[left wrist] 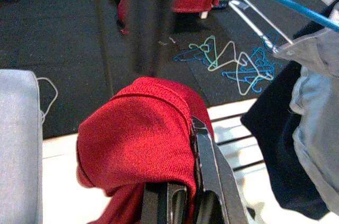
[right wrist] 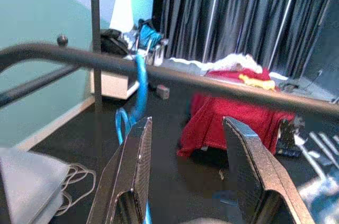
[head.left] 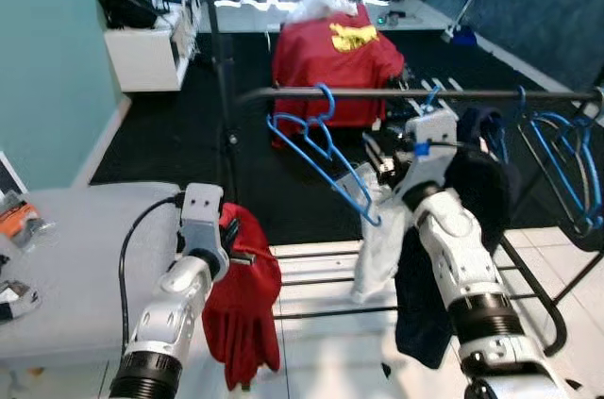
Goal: Hang hanger
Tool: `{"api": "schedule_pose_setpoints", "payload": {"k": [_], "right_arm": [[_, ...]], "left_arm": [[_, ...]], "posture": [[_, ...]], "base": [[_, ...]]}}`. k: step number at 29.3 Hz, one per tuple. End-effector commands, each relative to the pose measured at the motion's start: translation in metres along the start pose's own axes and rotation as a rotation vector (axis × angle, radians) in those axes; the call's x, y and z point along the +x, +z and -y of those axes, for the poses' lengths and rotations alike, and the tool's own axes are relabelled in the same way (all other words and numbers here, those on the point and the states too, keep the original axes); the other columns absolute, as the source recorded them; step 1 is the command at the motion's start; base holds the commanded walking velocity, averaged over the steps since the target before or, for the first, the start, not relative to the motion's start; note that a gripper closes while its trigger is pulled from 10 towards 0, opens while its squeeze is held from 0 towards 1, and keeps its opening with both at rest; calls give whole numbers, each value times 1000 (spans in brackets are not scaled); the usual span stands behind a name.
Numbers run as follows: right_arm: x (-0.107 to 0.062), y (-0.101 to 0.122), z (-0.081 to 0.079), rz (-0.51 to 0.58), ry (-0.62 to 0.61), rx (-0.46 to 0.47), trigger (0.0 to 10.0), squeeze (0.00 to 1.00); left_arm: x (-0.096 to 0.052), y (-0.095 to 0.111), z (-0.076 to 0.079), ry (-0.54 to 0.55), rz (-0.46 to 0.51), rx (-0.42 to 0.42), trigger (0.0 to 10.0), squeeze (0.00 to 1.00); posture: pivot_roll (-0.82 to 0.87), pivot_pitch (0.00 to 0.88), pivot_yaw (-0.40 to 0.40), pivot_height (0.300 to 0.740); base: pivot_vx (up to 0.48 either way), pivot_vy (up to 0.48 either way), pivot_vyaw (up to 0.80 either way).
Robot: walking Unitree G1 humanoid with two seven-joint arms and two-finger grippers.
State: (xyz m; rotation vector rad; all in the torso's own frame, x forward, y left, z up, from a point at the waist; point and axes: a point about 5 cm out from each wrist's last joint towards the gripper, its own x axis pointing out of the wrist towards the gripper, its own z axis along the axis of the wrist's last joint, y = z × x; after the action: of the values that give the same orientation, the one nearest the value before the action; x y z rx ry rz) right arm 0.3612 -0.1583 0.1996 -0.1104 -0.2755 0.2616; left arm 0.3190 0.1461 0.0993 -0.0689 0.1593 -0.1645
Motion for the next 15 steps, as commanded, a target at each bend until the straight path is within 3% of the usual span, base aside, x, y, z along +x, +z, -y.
{"api": "schedule_pose_setpoints", "payload": {"k": [1,4,15], "right_arm": [[0,2,4,9,-18,-19,10000,0],[0,2,5,3,-18,-17,10000,0],[1,-11,2,-77,15,34,10000,0]], "left_arm": [[0,-1,-2,0,2,5,10000,0],[0,-2,-2,2,-7,8,10000,0],[-2,-7,1,-9,-26,49,10000,0]], "posture": [[-67,0,-43,740],[-67,0,-43,740],[-60,0,-44,740]], "base": [[386,0,0],[322,0,0],[0,0,0]]}}
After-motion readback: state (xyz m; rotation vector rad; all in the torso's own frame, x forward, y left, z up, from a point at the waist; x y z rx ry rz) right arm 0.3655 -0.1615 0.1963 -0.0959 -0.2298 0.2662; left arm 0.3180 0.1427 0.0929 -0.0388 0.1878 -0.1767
